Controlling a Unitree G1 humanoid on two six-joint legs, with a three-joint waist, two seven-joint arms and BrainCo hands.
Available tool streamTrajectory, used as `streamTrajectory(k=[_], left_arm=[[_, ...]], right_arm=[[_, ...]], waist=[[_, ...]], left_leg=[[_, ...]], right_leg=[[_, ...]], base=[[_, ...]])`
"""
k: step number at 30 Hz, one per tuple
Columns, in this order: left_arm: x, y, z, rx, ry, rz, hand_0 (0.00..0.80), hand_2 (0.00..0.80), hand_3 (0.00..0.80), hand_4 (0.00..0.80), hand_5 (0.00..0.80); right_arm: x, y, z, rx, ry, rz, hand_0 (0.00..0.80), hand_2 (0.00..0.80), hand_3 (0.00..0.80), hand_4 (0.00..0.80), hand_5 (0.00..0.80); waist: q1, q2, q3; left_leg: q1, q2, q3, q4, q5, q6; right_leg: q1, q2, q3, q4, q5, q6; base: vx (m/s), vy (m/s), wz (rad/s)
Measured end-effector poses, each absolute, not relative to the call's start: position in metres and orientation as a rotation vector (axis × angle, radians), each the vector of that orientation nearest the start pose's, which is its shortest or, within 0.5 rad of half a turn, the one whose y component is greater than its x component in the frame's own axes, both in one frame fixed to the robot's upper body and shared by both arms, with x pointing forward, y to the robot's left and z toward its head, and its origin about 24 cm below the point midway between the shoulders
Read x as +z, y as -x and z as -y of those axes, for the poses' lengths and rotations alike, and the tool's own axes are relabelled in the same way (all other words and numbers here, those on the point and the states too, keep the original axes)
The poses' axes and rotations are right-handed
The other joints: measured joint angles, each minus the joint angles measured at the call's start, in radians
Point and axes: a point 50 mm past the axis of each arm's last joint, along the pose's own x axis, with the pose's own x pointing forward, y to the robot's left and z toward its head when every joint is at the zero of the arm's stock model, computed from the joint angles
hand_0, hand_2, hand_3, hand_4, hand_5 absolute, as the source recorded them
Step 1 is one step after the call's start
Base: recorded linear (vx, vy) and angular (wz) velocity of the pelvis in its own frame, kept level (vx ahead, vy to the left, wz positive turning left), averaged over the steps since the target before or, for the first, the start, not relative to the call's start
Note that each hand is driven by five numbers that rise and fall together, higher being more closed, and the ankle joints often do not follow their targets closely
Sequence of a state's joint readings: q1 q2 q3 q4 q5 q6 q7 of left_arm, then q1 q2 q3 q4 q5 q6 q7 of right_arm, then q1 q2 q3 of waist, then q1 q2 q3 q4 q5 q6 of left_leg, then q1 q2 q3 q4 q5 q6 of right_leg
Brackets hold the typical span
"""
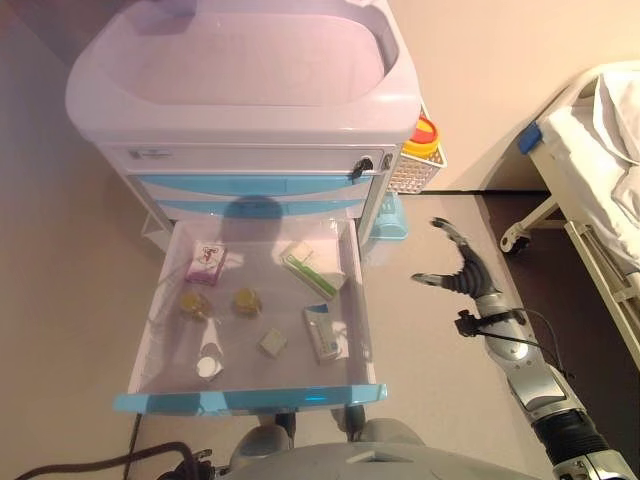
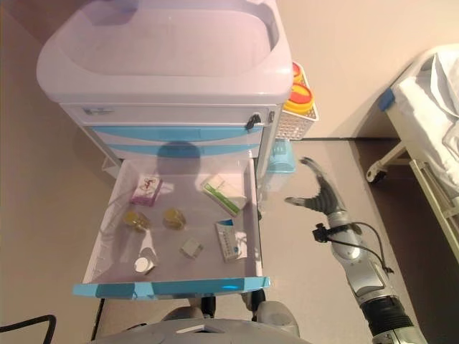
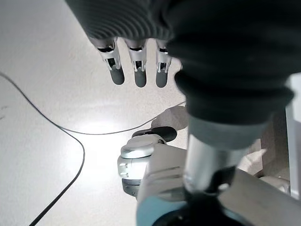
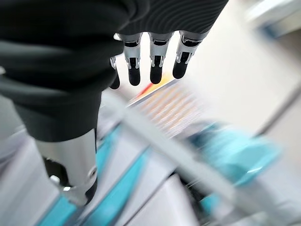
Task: Open the drawer and pick up the medicine
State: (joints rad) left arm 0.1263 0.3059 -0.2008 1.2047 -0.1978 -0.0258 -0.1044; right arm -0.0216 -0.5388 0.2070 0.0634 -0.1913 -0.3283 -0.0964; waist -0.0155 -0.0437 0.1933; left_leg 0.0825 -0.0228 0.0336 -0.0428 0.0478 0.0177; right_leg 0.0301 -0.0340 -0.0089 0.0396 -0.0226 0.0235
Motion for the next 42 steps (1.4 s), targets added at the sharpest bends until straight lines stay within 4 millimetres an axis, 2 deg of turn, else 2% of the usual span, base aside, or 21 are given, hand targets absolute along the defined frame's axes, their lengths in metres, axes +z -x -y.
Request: streamTrajectory(k=[4, 8, 12, 16, 21, 24, 30, 36, 42], left_arm=[[-0.163, -0.044, -0.248, 0.053, -0.137, -1.309, 0.000, 0.000, 0.000, 0.000, 0.000], [-0.164, -0.050, -0.245, 0.057, -0.132, -1.296, 0.000, 0.000, 0.000, 0.000, 0.000], [-0.164, -0.053, -0.242, 0.070, -0.108, -1.286, 0.000, 0.000, 0.000, 0.000, 0.000], [-0.164, -0.055, -0.240, 0.079, -0.087, -1.278, 0.000, 0.000, 0.000, 0.000, 0.000], [-0.163, -0.062, -0.239, 0.067, -0.079, -1.263, 0.000, 0.000, 0.000, 0.000, 0.000], [-0.164, -0.062, -0.237, 0.060, -0.074, -1.262, 0.000, 0.000, 0.000, 0.000, 0.000], [-0.164, -0.066, -0.234, 0.041, -0.072, -1.253, 0.000, 0.000, 0.000, 0.000, 0.000], [-0.163, -0.073, -0.231, -0.012, -0.088, -1.238, 0.000, 0.000, 0.000, 0.000, 0.000], [-0.162, -0.078, -0.231, -0.015, -0.091, -1.224, 0.000, 0.000, 0.000, 0.000, 0.000]], right_arm=[[0.081, -0.254, 0.156, 0.444, 0.736, 0.387, 0.000, 0.000, 0.000, 0.000, 0.000], [0.098, -0.264, 0.121, 0.618, 0.826, 0.498, 0.000, 0.000, 0.000, 0.000, 0.000], [0.109, -0.271, 0.098, 0.709, 0.934, 0.571, 0.000, 0.000, 0.000, 0.000, 0.000], [0.112, -0.280, 0.085, 0.748, 1.015, 0.579, 0.000, 0.000, 0.000, 0.000, 0.000], [0.103, -0.300, 0.086, 0.723, 1.112, 0.494, 0.000, 0.000, 0.000, 0.000, 0.000], [0.090, -0.306, 0.091, 0.699, 1.160, 0.429, 0.000, 0.000, 0.000, 0.000, 0.000], [0.070, -0.317, 0.102, 0.631, 1.225, 0.312, 0.000, 0.000, 0.000, 0.000, 0.000], [0.070, -0.332, 0.103, 0.584, 1.305, 0.284, 0.000, 0.000, 0.000, 0.000, 0.000], [0.064, -0.336, 0.109, 0.560, 1.323, 0.239, 0.000, 0.000, 0.000, 0.000, 0.000]], waist=[[0.021, 0.008, -0.003], [0.063, 0.016, -0.004], [0.111, 0.017, -0.004], [0.148, 0.020, 0.001], [0.202, 0.026, 0.032], [0.224, 0.025, 0.033], [0.269, 0.021, 0.053], [0.295, 0.011, 0.084], [0.320, 0.003, 0.090]], left_leg=[[-0.001, 0.001, -0.009, 0.001, 0.002, -0.003], [-0.013, 0.003, -0.028, -0.001, 0.007, -0.010], [-0.033, 0.001, -0.067, -0.006, 0.021, -0.014], [-0.062, 0.000, -0.071, -0.010, 0.039, -0.014], [-0.064, -0.011, -0.130, -0.020, 0.047, -0.025], [-0.084, -0.013, -0.165, -0.020, 0.053, -0.025], [-0.090, -0.026, -0.206, -0.018, 0.065, -0.020], [-0.117, -0.029, -0.238, -0.018, 0.071, -0.031], [-0.130, -0.034, -0.265, -0.018, 0.080, -0.024]], right_leg=[[0.008, 0.000, -0.010, -0.008, 0.002, 0.002], [0.013, 0.000, -0.040, -0.023, 0.005, 0.001], [0.016, -0.002, -0.082, -0.037, 0.006, 0.000], [0.016, -0.004, -0.132, -0.056, 0.007, -0.002], [0.046, -0.004, -0.188, -0.079, 0.006, -0.003], [0.048, -0.006, -0.223, -0.091, 0.006, -0.003], [0.074, -0.007, -0.279, -0.113, 0.008, -0.006], [0.063, -0.006, -0.310, -0.117, 0.005, -0.001], [0.063, -0.006, -0.333, -0.122, 0.004, -0.001]], base=[[-0.017, -0.005, 0.06], [-0.017, -0.014, 0.18], [-0.026, -0.006, 0.32], [-0.029, 0.009, 0.40], [0.026, 0.022, 0.36], [0.050, 0.012, 0.33], [0.016, 0.004, 0.29], [-0.018, -0.006, 0.18], [0.005, -0.007, 0.14]])
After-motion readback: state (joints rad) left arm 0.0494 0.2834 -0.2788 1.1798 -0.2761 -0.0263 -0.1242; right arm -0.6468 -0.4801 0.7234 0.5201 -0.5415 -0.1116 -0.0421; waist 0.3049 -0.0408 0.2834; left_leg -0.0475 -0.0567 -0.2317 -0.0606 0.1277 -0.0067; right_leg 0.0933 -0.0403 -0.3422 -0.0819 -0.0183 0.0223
